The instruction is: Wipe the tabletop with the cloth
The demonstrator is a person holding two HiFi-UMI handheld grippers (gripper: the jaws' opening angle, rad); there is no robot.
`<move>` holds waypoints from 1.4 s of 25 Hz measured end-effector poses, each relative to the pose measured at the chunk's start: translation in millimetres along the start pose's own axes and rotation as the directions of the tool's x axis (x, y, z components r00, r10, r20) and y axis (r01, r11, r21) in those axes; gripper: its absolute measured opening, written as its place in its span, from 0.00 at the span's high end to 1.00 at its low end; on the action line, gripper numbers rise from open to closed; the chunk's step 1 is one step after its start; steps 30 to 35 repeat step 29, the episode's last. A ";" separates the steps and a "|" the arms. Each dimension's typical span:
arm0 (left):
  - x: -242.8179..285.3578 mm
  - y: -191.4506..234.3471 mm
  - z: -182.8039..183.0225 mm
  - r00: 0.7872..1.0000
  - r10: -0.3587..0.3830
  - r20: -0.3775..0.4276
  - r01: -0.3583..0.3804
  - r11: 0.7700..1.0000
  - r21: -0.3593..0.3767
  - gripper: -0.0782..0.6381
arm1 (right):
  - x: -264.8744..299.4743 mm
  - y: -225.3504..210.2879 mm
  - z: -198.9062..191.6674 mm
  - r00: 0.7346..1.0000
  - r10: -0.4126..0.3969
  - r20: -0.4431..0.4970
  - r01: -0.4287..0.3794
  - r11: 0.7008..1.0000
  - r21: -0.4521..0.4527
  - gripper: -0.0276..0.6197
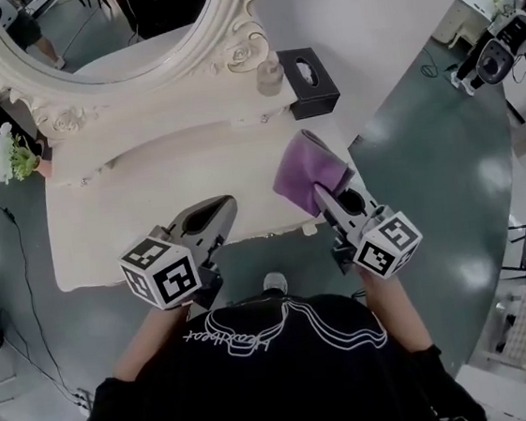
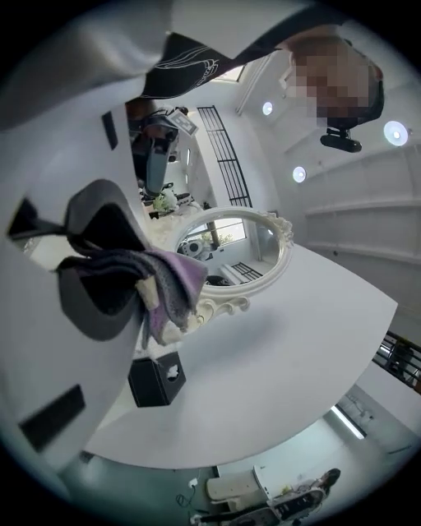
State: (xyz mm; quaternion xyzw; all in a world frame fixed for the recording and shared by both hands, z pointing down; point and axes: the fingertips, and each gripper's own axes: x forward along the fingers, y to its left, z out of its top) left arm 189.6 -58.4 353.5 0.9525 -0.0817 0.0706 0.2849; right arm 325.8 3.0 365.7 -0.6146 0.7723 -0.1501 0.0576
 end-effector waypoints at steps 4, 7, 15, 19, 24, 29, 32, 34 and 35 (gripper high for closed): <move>-26.3 -1.0 2.7 1.000 0.001 0.030 -0.002 1.000 0.014 0.89 | 12.0 33.6 -3.9 0.999 0.051 0.005 -0.051 0.999 0.009 0.88; -44.1 -1.1 4.2 0.999 0.012 0.046 -0.013 1.000 0.027 0.88 | 16.9 54.1 -2.9 0.998 0.064 0.012 -0.064 0.998 -0.012 0.88; -74.6 -1.7 3.9 0.997 0.040 0.066 -0.042 0.999 0.029 0.88 | 21.0 87.9 -3.9 0.995 0.097 0.014 -0.097 0.995 -0.028 0.88; -82.5 -0.1 1.4 0.997 0.048 0.067 -0.049 0.998 0.025 0.88 | 20.8 95.2 -5.6 0.996 0.092 0.013 -0.092 0.995 -0.033 0.88; -90.8 0.1 0.2 0.997 0.047 0.069 -0.048 0.999 0.023 0.88 | 18.4 103.4 -5.9 0.996 0.087 0.013 -0.086 0.996 -0.039 0.88; -98.1 1.3 1.3 0.996 0.042 0.076 -0.044 0.999 0.024 0.88 | 17.4 108.1 -5.5 0.997 0.077 0.018 -0.077 0.996 -0.037 0.88; -98.1 1.3 1.3 0.996 0.042 0.076 -0.044 0.999 0.024 0.88 | 17.4 108.1 -5.5 0.997 0.077 0.018 -0.077 0.996 -0.037 0.88; -98.1 1.3 1.3 0.996 0.042 0.076 -0.044 0.999 0.024 0.88 | 17.4 108.1 -5.5 0.997 0.077 0.018 -0.077 0.996 -0.037 0.88; -98.1 1.3 1.3 0.996 0.042 0.076 -0.044 0.999 0.024 0.88 | 17.4 108.1 -5.5 0.997 0.077 0.018 -0.077 0.996 -0.037 0.88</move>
